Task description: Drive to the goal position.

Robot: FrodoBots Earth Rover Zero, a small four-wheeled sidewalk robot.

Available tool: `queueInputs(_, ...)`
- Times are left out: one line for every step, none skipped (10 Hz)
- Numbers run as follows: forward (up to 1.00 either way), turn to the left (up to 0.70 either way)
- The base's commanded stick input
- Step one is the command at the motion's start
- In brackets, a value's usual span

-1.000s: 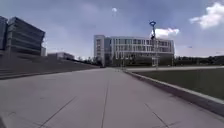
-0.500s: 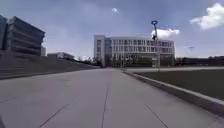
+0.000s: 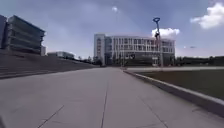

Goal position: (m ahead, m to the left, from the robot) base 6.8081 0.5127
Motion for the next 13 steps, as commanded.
queueInputs(0.7, 0.0)
queueInputs(0.7, 0.0)
queueInputs(0.7, 0.0)
queueInputs(0.7, 0.0)
queueInputs(0.7, 0.0)
queueInputs(0.7, 0.0)
queueInputs(0.7, 0.0)
queueInputs(0.7, 0.0)
queueInputs(0.7, 0.0)
queueInputs(0.7, 0.0)
queueInputs(0.7, 0.0)
queueInputs(0.7, 0.0)
queueInputs(0.7, -0.07)
